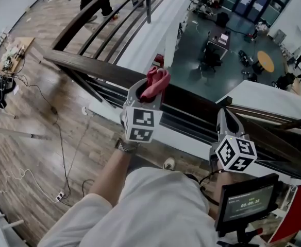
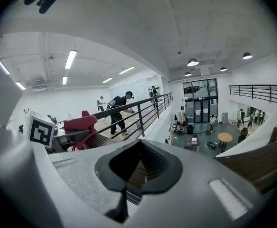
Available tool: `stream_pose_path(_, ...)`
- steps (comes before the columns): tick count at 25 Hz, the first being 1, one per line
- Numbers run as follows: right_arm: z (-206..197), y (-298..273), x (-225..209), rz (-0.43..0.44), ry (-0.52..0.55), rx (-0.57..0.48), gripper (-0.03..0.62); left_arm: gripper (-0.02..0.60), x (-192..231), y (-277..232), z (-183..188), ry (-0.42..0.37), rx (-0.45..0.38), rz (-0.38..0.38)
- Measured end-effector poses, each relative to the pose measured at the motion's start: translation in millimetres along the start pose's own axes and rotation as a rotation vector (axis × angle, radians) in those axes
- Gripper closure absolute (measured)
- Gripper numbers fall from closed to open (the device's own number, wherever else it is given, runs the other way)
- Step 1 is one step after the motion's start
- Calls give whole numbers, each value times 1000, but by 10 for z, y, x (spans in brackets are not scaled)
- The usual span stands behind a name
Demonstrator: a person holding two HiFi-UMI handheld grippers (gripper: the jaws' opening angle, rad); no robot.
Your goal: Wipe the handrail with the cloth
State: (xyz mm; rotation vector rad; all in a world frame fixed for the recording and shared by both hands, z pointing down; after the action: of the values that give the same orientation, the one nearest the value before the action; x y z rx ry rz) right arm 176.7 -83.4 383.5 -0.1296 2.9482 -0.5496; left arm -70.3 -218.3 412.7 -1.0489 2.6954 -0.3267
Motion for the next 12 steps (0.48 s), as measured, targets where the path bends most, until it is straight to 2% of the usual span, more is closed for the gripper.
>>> stream_pose_path(7, -41, 116, -158, 6, 10, -6, 591, 433, -239, -47, 31, 20, 6, -3)
stream_pose_path(12, 7, 162, -232, 19, 26, -18, 591, 433, -459, -108, 167, 14, 27, -40)
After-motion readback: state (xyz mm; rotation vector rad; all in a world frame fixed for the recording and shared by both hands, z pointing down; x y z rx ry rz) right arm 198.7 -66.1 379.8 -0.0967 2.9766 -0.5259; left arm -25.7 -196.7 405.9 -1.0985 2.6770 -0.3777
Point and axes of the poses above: the fingertips, and each gripper's own axes: y backward along the fingers, x to its left, z out of its top, the point moved 8 cm from there along y, backward along the fingers, and after that the axes turned 5 degrees about -z, right-handed, at the moved point
